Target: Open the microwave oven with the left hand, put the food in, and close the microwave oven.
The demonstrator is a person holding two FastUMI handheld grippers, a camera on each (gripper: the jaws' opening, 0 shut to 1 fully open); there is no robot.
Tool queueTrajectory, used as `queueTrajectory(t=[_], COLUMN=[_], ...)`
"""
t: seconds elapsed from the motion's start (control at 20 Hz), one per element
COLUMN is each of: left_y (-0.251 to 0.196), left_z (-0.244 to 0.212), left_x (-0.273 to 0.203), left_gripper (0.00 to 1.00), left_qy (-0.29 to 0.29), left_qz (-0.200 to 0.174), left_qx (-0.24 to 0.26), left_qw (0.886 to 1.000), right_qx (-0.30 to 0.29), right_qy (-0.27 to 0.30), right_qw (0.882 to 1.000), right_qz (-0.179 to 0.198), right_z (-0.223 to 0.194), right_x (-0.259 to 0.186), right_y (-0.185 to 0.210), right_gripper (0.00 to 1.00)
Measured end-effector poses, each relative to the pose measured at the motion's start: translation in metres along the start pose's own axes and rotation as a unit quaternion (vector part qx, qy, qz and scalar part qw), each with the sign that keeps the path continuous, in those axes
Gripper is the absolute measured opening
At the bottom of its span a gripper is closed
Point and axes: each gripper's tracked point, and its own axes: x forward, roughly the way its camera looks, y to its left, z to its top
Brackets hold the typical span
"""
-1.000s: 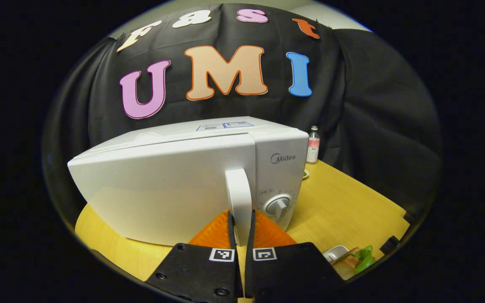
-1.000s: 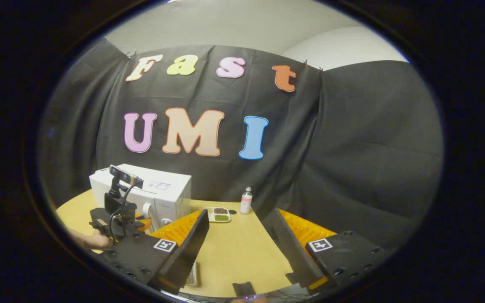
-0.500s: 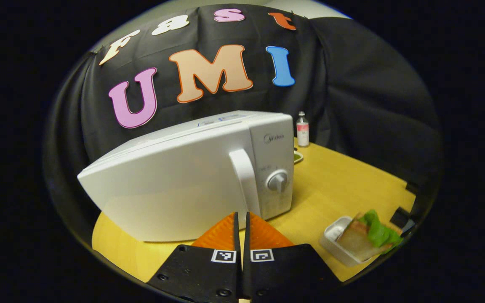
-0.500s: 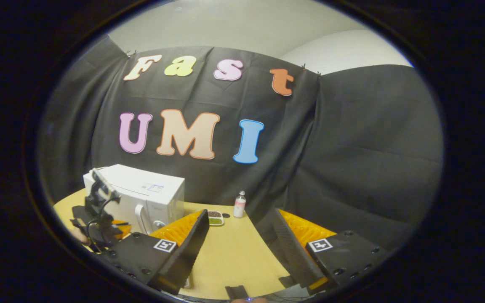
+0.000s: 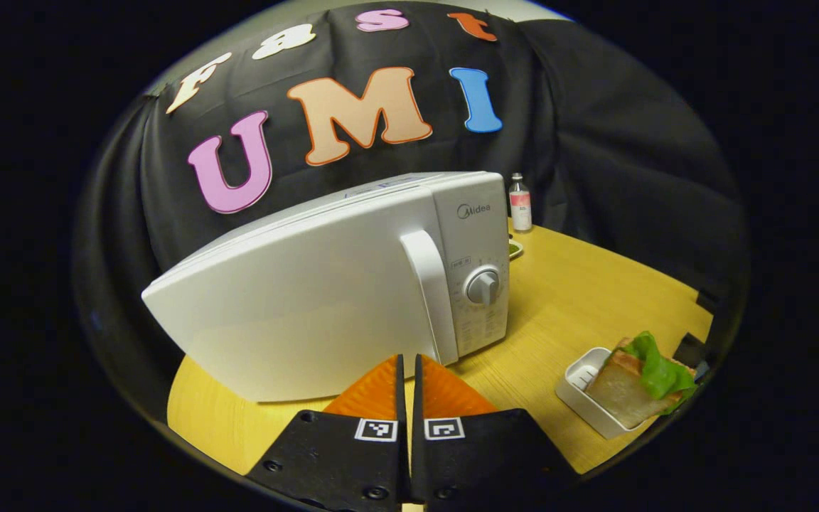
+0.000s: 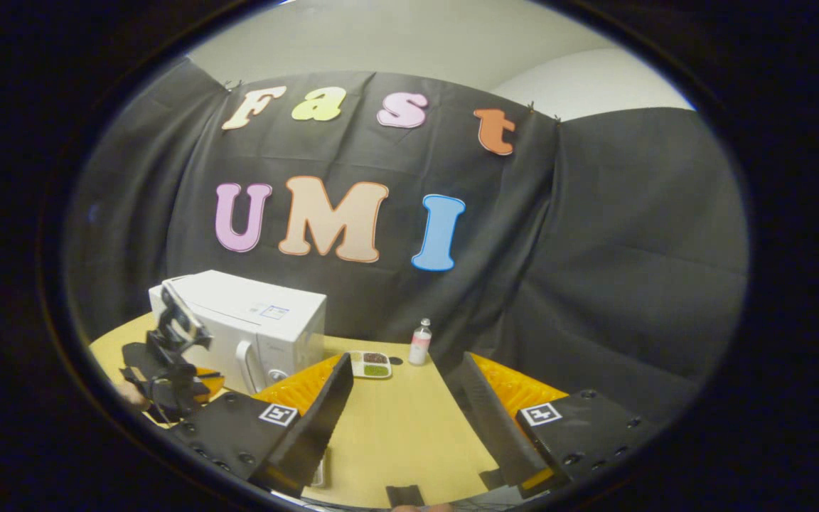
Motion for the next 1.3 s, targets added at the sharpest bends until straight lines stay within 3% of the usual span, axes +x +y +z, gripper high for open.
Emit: queueTrajectory(t=[0.05, 0.15, 0.2, 0.5, 0.6, 0.65, 0.7, 0.85, 1.1, 1.15, 1.25, 1.3], left_y=[-0.007, -0.026, -0.031, -0.031, -0.015, -0.018, -0.018, -0.020, -0.021, -0.024, -0.027, -0.028], left_z=[0.006, 0.009, 0.008, 0.020, 0.014, 0.018, 0.019, 0.018, 0.016, 0.006, 0.006, -0.002], left_x=[0.009, 0.021, 0.026, 0.050, 0.056, 0.054, 0.054, 0.051, 0.048, 0.038, 0.006, -0.003], left_gripper=[0.18, 0.92, 0.93, 0.78, 0.53, 0.25, 0.23, 0.01, 0.00, 0.00, 0.00, 0.00], left_qy=[-0.006, -0.002, 0.006, 0.004, 0.011, 0.001, -0.001, -0.001, 0.009, 0.025, -0.014, -0.007], left_qz=[-0.006, -0.038, -0.045, -0.031, 0.004, 0.001, -0.008, -0.039, -0.038, -0.043, -0.051, -0.056], left_qx=[0.001, -0.018, -0.026, -0.052, -0.067, -0.085, -0.095, -0.119, -0.111, -0.116, -0.118, -0.101], left_qw=[1.000, 0.999, 0.999, 0.998, 0.998, 0.996, 0.995, 0.992, 0.993, 0.992, 0.992, 0.993], right_qx=[-0.004, -0.011, -0.011, -0.012, -0.015, -0.015, -0.016, -0.018, -0.024, -0.026, -0.028, -0.022], right_qy=[0.003, 0.006, 0.007, 0.016, 0.019, 0.020, 0.021, 0.020, 0.014, 0.014, 0.007, 0.009], right_qw=[1.000, 1.000, 1.000, 0.999, 0.999, 0.999, 0.999, 0.999, 0.999, 0.999, 0.999, 0.999], right_qz=[-0.003, -0.012, -0.017, -0.038, -0.040, -0.040, -0.039, -0.033, -0.022, -0.023, -0.034, -0.034], right_z=[-0.004, -0.007, -0.007, -0.010, -0.011, -0.012, -0.012, -0.011, -0.007, -0.007, -0.004, -0.005], right_x=[-0.003, -0.010, -0.012, -0.019, -0.021, -0.021, -0.022, -0.019, -0.016, -0.016, -0.016, -0.013], right_y=[-0.004, -0.012, -0.016, -0.033, -0.035, -0.034, -0.033, -0.027, -0.019, -0.020, -0.028, -0.028], right_gripper=[0.97, 0.97, 0.97, 0.97, 0.97, 0.97, 0.97, 0.97, 0.97, 0.97, 0.97, 0.97])
